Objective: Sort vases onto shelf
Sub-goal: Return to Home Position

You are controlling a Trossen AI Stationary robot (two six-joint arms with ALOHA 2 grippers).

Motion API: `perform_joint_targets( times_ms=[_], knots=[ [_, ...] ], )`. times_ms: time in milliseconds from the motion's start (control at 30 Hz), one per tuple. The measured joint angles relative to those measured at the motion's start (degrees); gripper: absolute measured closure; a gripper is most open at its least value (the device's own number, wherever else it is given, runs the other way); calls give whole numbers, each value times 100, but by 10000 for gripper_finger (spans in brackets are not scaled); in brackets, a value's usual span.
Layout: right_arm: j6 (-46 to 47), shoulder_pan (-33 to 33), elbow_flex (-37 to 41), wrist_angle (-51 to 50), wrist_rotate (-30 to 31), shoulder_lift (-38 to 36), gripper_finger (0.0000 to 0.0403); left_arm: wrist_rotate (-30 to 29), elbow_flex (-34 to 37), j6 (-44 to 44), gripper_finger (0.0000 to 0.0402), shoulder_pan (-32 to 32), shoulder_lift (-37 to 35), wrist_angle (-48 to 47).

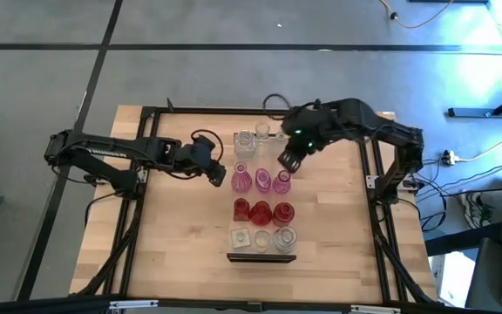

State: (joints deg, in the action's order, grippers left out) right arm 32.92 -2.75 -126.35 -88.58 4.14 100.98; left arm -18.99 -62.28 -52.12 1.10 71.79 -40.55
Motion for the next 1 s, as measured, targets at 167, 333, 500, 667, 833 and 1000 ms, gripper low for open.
perform_joint_targets(
  times_ms=[167,333,500,667,833,1000],
  knots=[
    [-12,585,-385,160,2648,-575,306,-856,4,335,270,226,-753,240],
    [524,1190,-98,185,4113,-1572,306,-2067,-5,778,270,765,-1976,486],
    [1558,2139,1091,414,5610,-2738,306,-2968,-5,1310,270,1418,-2936,472],
    [2535,3273,3353,1559,7030,-4001,306,-3347,314,1558,270,1776,-3418,599],
    [2583,3825,5676,3516,7321,-5273,312,-3619,1447,1518,270,1847,-4013,1420],
    [1532,3502,7423,5622,6981,-6303,349,-3289,2933,1814,270,1840,-4799,3118]
  ],
)
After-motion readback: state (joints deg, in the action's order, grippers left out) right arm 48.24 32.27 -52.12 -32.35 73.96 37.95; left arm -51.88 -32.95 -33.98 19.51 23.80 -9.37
